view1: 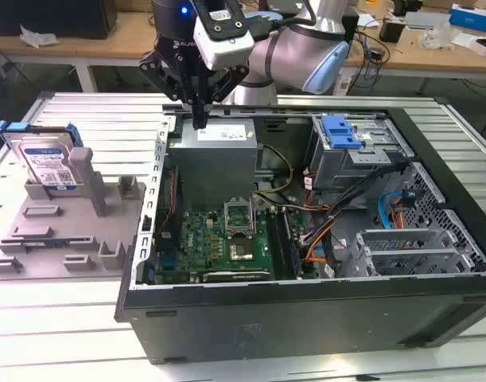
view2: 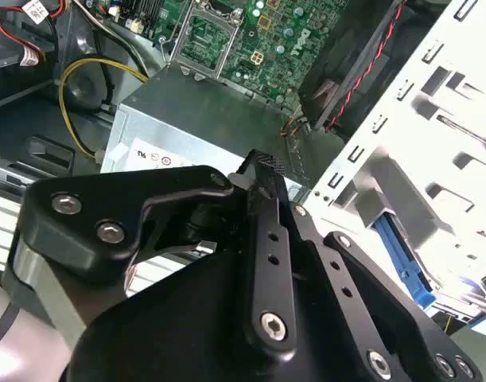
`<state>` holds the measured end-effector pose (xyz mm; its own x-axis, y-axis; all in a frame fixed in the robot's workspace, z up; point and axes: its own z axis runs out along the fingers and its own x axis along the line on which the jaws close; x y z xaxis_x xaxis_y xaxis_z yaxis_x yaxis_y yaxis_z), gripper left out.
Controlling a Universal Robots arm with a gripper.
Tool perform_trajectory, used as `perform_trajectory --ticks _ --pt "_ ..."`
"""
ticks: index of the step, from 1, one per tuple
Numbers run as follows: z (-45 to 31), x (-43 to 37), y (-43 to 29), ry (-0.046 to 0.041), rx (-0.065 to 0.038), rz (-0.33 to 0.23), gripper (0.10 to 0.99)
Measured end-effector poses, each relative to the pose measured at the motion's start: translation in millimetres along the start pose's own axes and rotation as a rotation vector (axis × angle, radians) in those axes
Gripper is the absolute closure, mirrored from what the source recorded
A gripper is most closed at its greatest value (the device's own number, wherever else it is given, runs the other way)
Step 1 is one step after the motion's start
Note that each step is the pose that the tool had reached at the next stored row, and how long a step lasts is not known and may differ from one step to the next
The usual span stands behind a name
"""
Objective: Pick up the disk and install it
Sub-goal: 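Reach for the disk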
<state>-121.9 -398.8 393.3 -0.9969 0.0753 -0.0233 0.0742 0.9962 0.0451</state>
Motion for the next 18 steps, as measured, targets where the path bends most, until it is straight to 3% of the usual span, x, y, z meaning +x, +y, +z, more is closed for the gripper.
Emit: perform_trajectory --ticks 12,16,18 --pt "0.0 2.1 0.1 0.0000 0.000 0.000 0.980" --pt "0.0 17.4 1.0 0.0000 0.000 0.000 0.980" --pt "0.1 33.7 2.8 0.0000 0.000 0.000 0.980"
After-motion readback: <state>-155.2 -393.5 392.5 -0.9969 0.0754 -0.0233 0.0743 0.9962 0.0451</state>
